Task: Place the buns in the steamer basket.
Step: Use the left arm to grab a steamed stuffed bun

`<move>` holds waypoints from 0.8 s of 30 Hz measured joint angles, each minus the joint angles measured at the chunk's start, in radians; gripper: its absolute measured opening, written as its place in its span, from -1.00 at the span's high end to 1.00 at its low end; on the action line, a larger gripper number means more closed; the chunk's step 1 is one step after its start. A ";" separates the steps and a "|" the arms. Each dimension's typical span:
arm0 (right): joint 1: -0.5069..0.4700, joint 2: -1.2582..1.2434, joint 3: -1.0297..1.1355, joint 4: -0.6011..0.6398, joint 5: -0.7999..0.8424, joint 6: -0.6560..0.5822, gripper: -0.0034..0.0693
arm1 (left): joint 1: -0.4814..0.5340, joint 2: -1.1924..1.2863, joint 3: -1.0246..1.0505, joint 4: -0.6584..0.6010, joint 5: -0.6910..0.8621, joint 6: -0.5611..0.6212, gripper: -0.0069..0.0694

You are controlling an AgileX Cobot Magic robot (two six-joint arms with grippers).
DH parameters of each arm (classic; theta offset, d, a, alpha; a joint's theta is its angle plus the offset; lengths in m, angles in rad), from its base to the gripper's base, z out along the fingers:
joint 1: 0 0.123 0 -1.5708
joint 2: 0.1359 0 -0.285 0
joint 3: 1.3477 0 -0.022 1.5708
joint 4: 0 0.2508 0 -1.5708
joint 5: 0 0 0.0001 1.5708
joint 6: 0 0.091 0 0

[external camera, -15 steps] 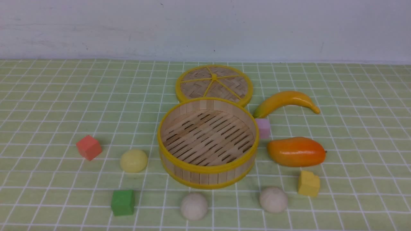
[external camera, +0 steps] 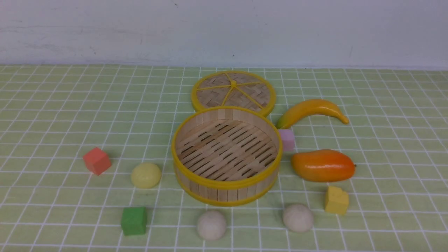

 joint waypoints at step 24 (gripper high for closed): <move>0.000 0.000 0.000 0.000 0.000 0.000 0.24 | 0.000 0.000 0.000 -0.021 -0.602 -0.029 0.19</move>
